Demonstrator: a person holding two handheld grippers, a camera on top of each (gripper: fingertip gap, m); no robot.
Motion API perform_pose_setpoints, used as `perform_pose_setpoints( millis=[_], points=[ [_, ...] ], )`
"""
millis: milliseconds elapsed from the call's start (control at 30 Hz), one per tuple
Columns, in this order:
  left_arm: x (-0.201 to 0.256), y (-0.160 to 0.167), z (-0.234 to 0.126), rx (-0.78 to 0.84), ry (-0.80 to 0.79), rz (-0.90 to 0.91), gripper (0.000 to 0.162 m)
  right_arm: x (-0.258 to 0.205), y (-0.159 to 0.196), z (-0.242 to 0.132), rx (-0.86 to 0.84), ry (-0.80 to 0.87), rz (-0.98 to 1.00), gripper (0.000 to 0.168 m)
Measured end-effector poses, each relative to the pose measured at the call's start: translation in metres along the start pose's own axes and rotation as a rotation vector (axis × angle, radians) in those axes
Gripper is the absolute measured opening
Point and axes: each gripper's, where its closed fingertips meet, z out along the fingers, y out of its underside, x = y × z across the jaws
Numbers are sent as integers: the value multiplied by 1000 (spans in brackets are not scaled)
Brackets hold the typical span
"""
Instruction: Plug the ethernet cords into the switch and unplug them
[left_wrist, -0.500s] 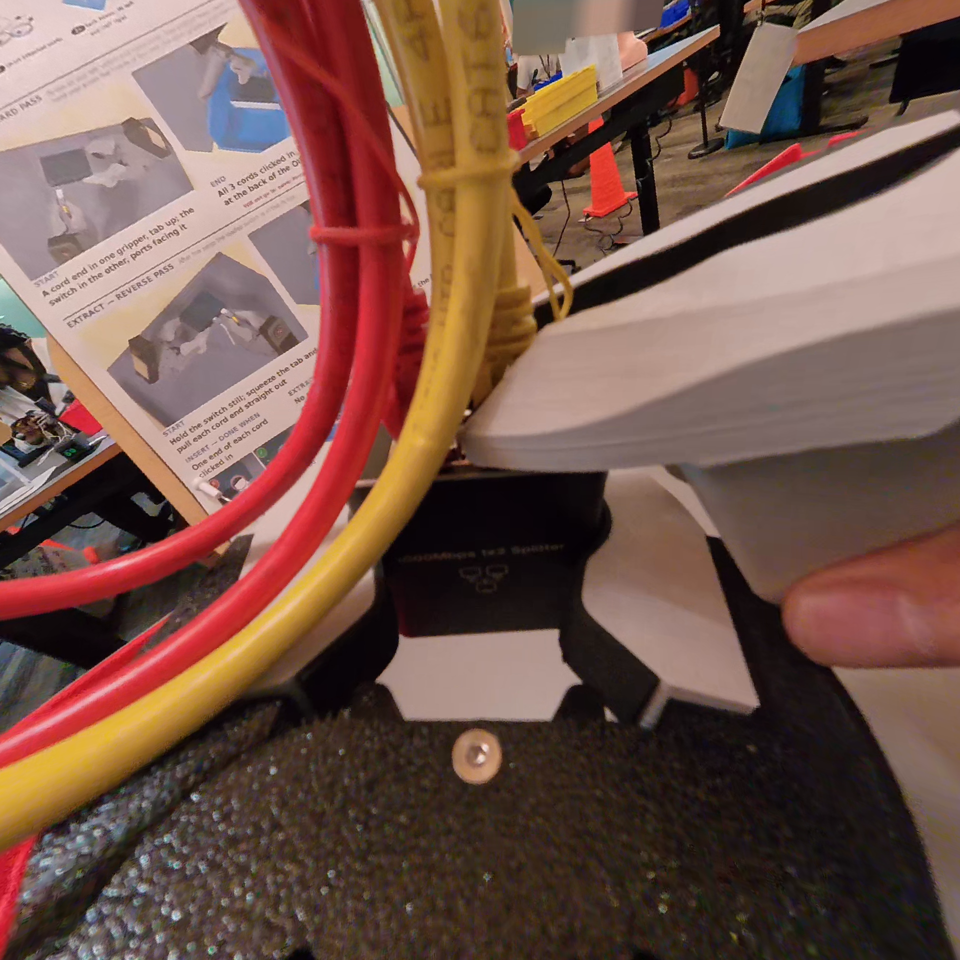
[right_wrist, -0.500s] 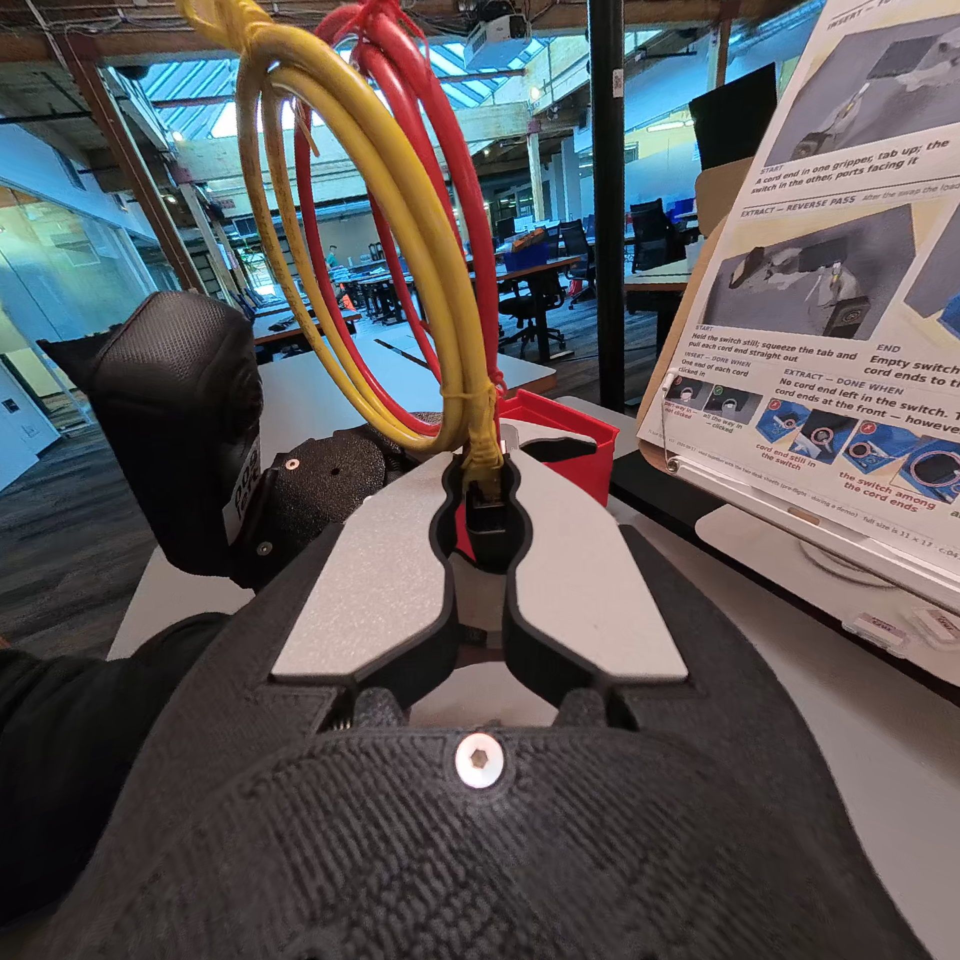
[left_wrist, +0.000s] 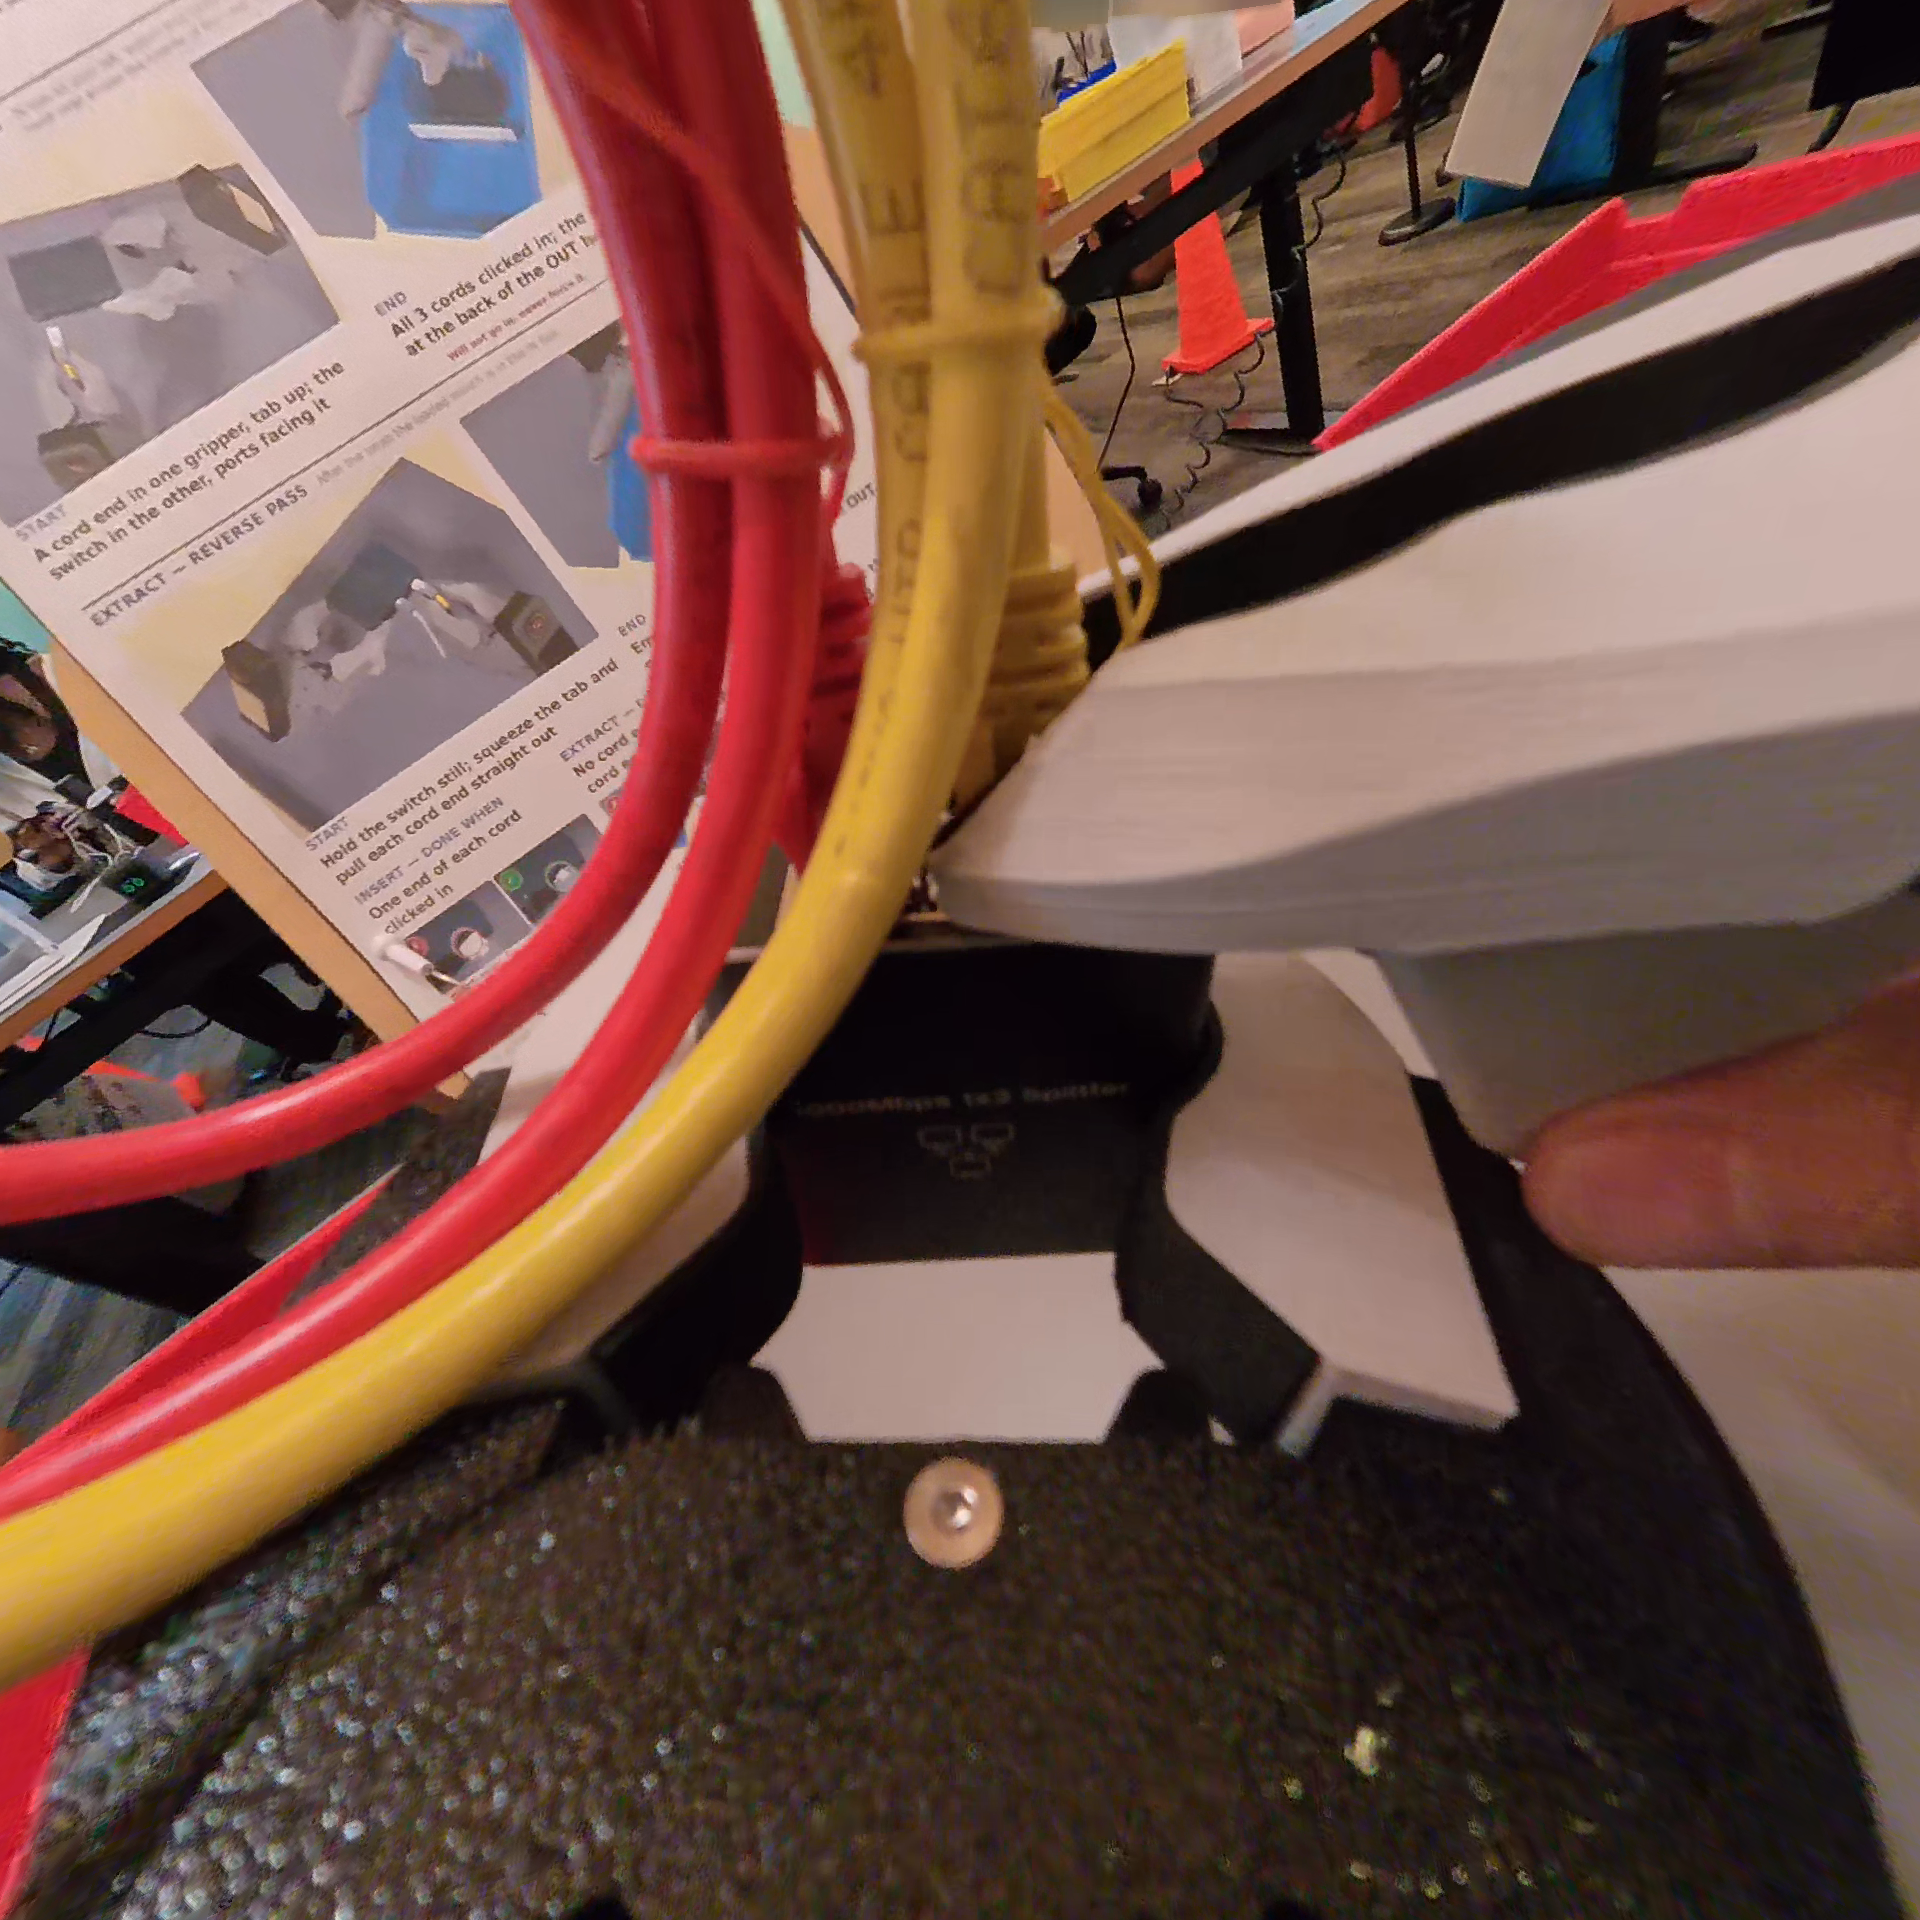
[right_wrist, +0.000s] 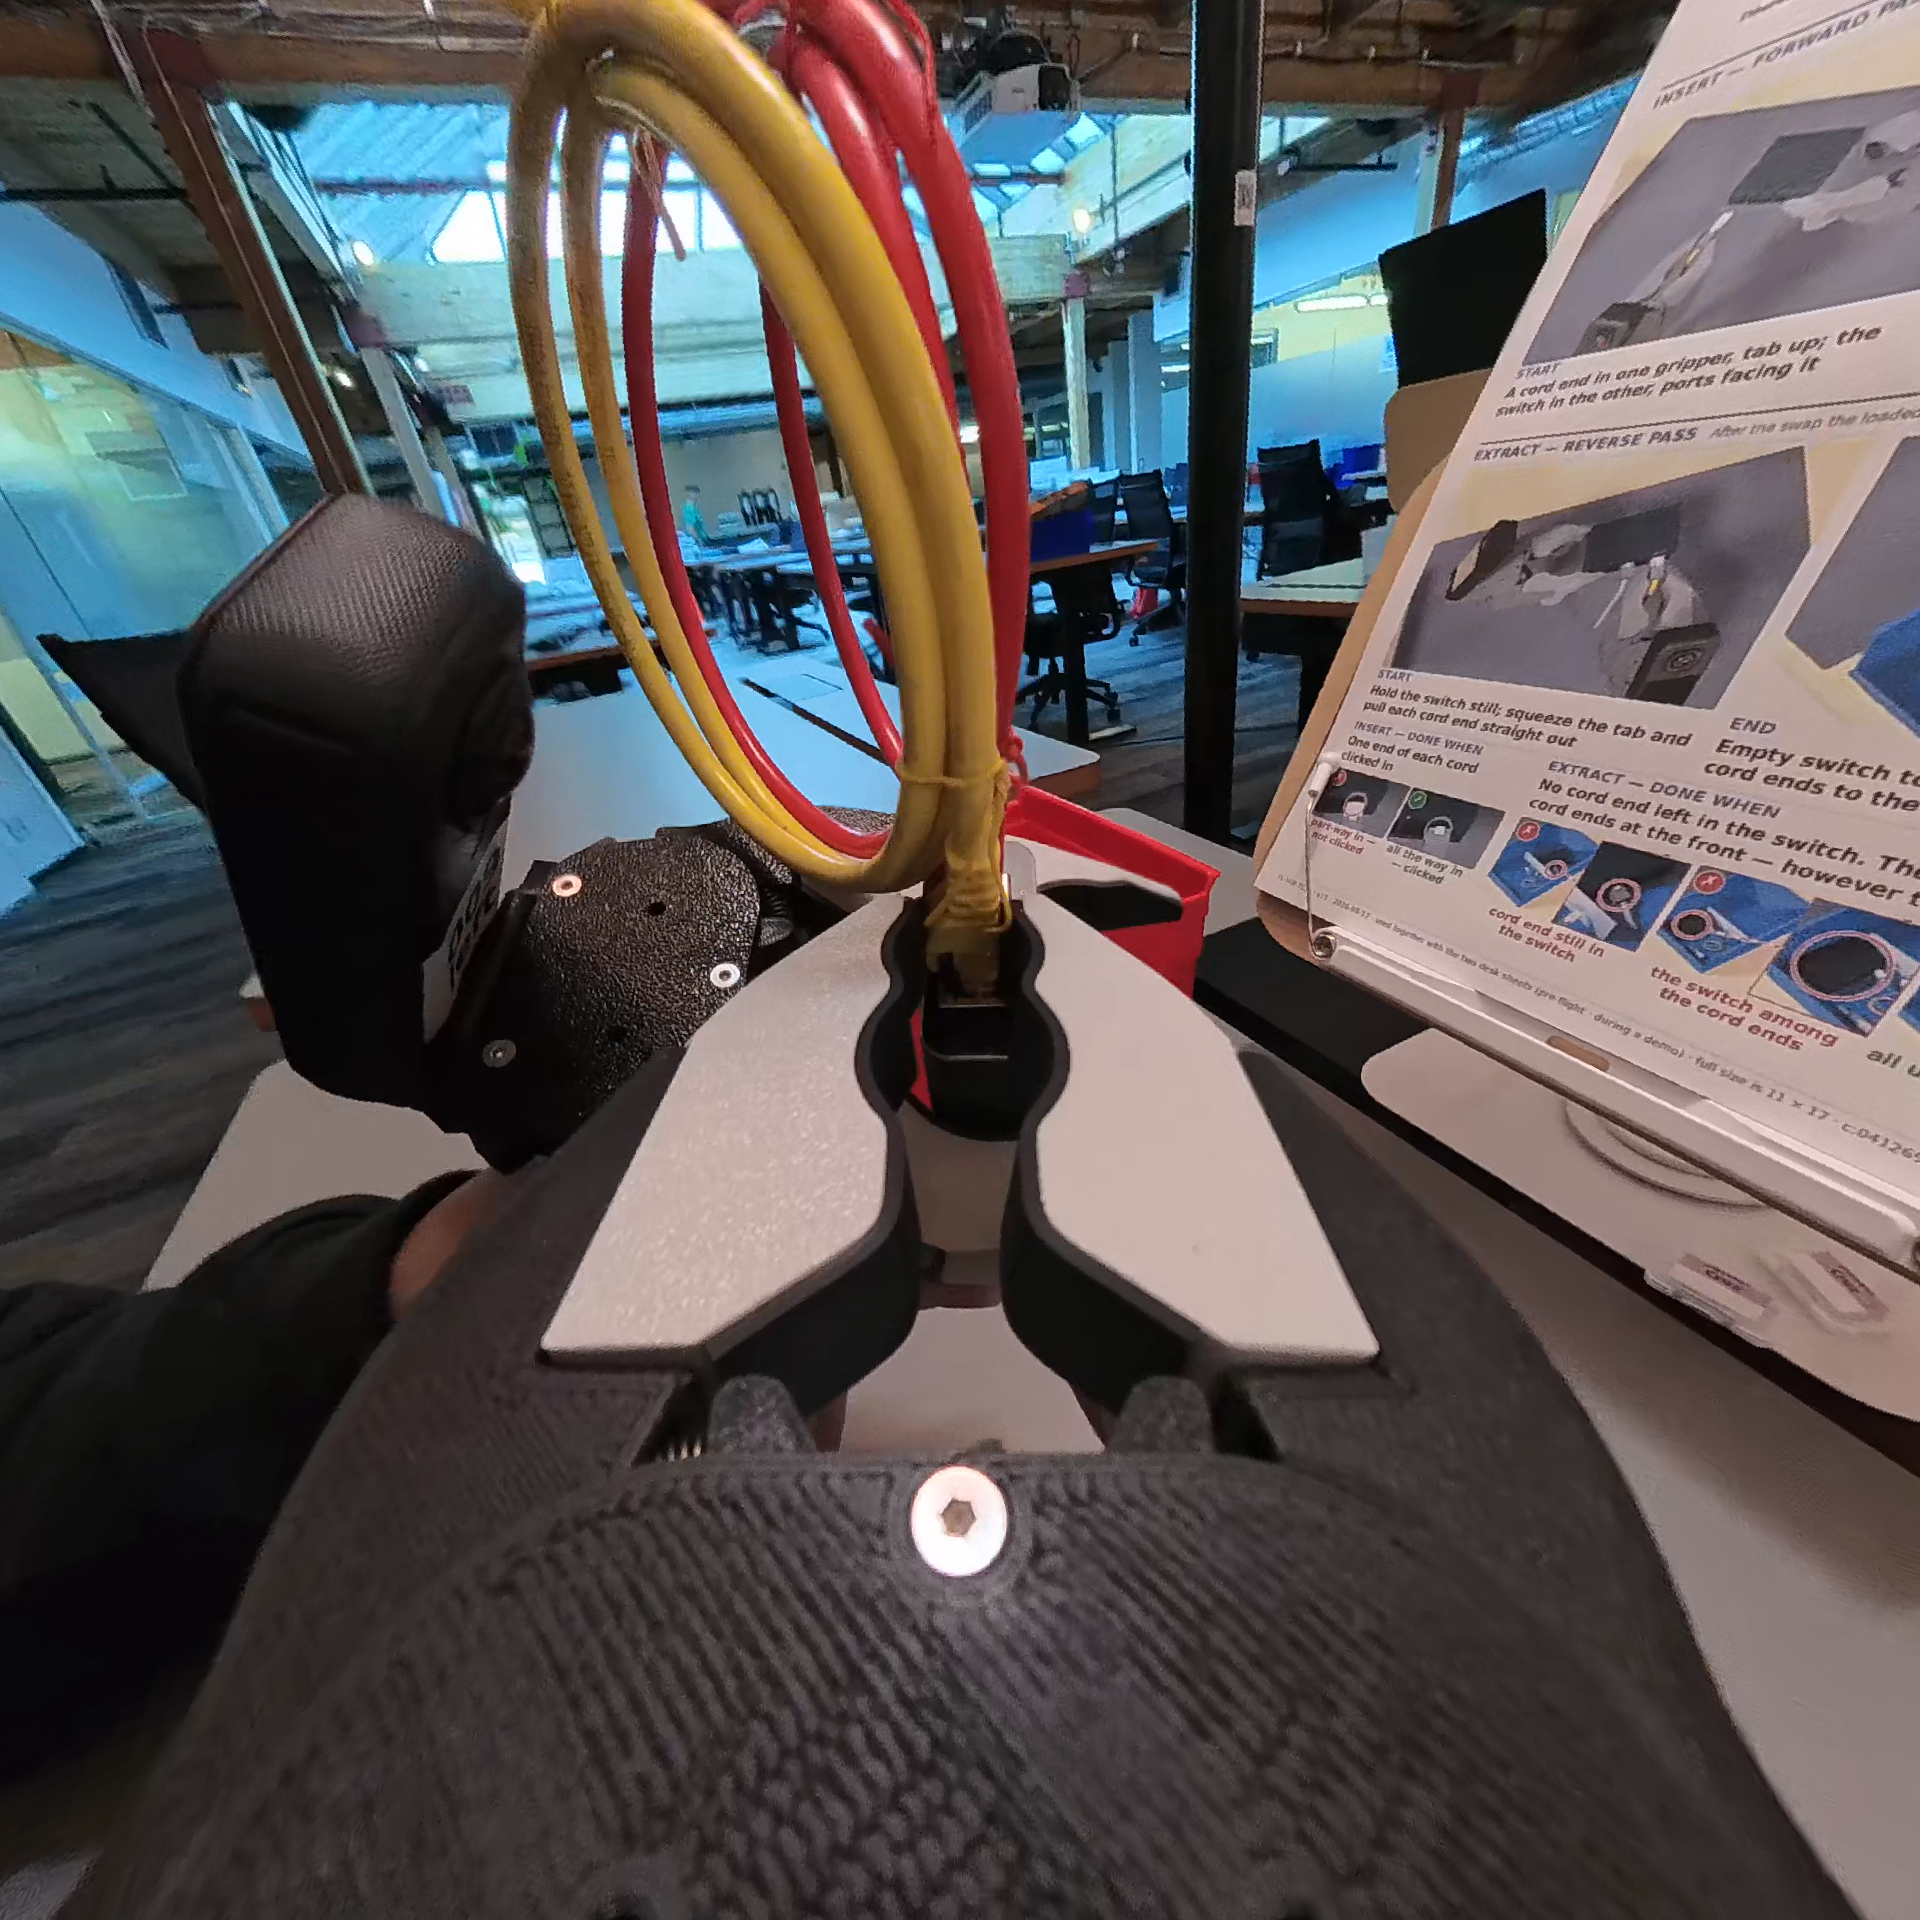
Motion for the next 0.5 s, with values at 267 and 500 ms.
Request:
perform_pose_setpoints(
  millis=[267,500],
  points=[
    [-7,-2,-1,36,-65,56,75,1,-2,0,93,-94,194,15],
    [5,-4,1,56,32,-7,75,6,-1,-3,44,-33,79,15]
  ],
)
